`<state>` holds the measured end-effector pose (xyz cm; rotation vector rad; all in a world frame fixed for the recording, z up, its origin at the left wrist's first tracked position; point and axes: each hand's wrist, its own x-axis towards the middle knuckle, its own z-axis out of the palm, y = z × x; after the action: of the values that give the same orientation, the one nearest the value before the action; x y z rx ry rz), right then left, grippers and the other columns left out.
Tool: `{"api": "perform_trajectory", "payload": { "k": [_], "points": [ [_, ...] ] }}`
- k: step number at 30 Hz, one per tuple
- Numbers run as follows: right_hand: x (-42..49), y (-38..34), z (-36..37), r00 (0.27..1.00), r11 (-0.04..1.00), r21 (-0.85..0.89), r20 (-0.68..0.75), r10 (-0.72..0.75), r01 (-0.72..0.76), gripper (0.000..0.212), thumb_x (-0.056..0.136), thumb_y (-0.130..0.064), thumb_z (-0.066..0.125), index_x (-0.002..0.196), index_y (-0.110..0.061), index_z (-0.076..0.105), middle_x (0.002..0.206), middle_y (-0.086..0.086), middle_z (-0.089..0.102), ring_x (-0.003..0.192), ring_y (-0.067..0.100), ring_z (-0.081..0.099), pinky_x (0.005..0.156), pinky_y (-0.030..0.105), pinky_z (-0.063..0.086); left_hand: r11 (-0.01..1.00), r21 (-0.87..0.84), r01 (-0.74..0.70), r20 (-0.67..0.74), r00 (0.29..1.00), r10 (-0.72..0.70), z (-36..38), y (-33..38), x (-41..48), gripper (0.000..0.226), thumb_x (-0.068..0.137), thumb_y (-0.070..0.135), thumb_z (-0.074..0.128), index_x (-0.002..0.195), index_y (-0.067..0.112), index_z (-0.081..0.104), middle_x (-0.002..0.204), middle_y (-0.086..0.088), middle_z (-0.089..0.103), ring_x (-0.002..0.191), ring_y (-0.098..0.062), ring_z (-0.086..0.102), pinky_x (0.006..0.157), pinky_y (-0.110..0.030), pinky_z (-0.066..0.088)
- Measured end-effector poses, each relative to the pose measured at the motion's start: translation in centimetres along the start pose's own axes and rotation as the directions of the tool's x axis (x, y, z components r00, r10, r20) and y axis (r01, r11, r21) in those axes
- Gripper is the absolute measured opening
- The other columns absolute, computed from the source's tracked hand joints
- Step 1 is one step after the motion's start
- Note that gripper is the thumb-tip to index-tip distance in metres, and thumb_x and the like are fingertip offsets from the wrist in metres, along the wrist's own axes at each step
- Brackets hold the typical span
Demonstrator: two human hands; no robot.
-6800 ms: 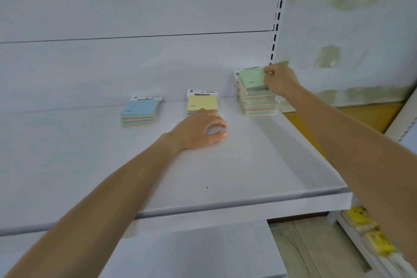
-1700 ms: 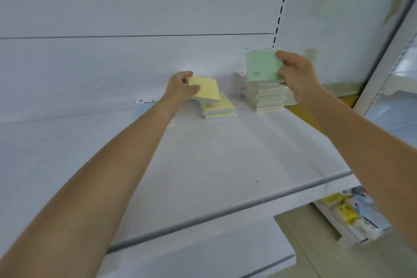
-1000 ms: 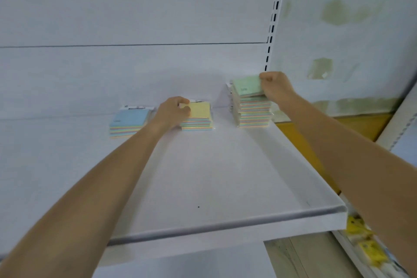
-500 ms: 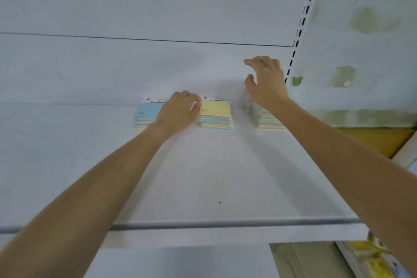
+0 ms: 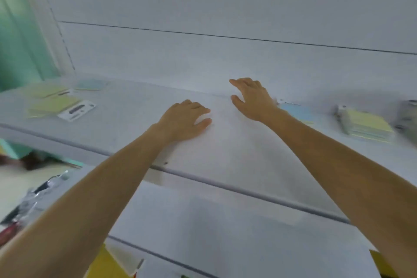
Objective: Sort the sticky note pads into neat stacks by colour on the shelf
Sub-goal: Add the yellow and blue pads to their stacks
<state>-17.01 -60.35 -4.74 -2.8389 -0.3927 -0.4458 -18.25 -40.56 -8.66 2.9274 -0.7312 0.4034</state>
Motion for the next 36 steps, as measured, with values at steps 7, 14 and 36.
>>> {"api": "perform_trajectory", "payload": {
  "k": [7,14,36],
  "points": [
    [5.7,-13.2,7.7,0.986,0.984,0.131,0.106,-0.132,0.117,0.051,0.095,-0.029,0.04,0.143,-0.018,0.028,0.149,0.011,0.031,0.136,0.03,0.029,0.114,0.041,0.025,0.985,0.055,0.163,-0.004,0.987,-0.163,-1.9,-13.4,-6.5,0.044,0.095,0.043,0.036,0.132,0.023,0.047,0.14,0.003,0.048,0.129,-0.022,0.041,0.104,-0.036,0.034],
    [12.8,-21.2,13.4,0.948,0.958,0.177,0.186,-0.256,0.224,0.051,0.095,-0.033,0.04,0.143,-0.02,0.029,0.149,0.009,0.032,0.138,0.027,0.028,0.115,0.043,0.024,0.928,0.031,0.37,-0.133,0.922,-0.363,-3.6,-26.4,-8.9,0.037,0.095,0.034,0.032,0.111,0.017,0.06,0.125,-0.006,0.057,0.118,-0.027,0.05,0.097,-0.038,0.04],
    [25.7,-31.9,19.8,0.956,0.97,0.243,0.284,-0.075,0.004,0.035,0.089,-0.009,0.038,0.115,-0.016,0.06,0.133,0.016,0.047,0.11,0.031,0.048,0.086,0.03,0.036,0.92,-0.179,0.349,0.342,0.899,-0.274,-5.0,-48.0,-5.8,0.086,0.059,0.067,0.037,0.131,0.021,0.047,0.138,-0.009,0.044,0.13,-0.026,0.04,0.11,-0.034,0.027]
  ]
}}
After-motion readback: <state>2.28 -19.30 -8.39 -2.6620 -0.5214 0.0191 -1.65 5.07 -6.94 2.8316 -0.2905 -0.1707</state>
